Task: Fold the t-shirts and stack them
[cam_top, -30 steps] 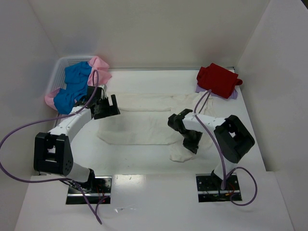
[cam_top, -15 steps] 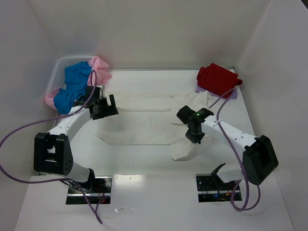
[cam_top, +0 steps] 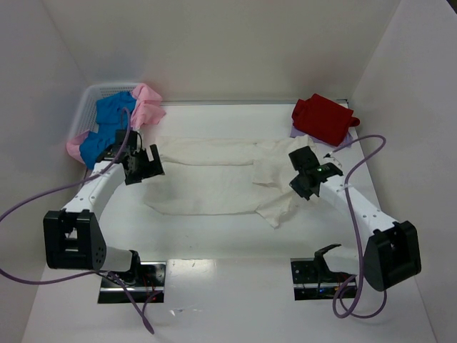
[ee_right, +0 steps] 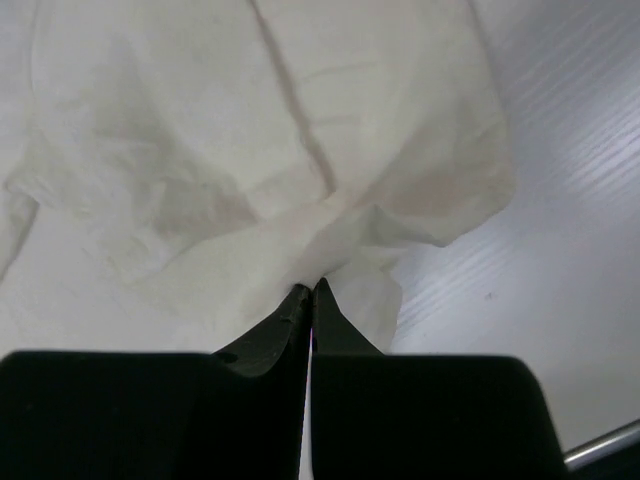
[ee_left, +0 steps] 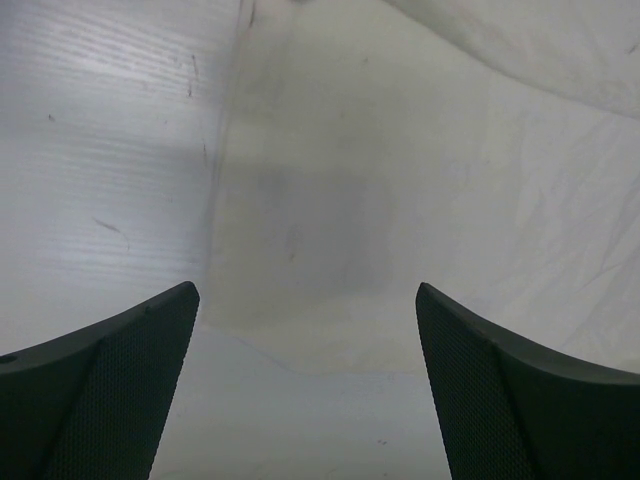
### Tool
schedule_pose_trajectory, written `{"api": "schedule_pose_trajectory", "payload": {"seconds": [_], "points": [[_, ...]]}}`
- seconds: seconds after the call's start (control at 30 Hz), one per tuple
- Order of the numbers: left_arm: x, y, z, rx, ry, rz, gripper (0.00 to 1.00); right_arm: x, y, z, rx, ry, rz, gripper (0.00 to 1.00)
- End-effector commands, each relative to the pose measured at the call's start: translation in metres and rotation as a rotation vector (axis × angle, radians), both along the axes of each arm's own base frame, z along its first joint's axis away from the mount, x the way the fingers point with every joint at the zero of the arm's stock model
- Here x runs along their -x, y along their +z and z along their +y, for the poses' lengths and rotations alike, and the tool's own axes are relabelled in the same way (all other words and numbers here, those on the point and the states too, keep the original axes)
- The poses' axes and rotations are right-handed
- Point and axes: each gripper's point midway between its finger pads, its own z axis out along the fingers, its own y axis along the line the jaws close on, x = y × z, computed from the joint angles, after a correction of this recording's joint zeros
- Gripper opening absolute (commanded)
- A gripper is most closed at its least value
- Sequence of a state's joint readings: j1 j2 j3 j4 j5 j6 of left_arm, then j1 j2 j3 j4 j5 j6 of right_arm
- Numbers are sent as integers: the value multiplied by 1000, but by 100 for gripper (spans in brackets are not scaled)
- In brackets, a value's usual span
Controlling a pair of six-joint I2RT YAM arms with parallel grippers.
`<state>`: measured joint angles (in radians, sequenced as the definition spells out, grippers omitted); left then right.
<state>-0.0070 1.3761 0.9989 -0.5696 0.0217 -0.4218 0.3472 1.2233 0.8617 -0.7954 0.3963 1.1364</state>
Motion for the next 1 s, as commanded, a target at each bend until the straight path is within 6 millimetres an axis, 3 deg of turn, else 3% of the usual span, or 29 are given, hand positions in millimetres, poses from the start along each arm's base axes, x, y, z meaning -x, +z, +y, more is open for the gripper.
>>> {"api": "schedule_pose_trajectory", "payload": {"seconds": [0.0, 0.23, 0.83, 0.97], "points": [[20, -3, 12, -61, 15, 99, 95, -20, 12, -1, -4, 47, -111, 0], [26, -13, 13, -71, -3, 183, 93, -29, 13, 8, -20, 98, -136, 0], [36, -66, 7, -105, -59, 399, 87, -42, 19, 13, -14, 130, -139, 0], [35, -66, 6, -99, -61, 391, 86, -46, 24, 13, -9, 125, -153, 0]]}}
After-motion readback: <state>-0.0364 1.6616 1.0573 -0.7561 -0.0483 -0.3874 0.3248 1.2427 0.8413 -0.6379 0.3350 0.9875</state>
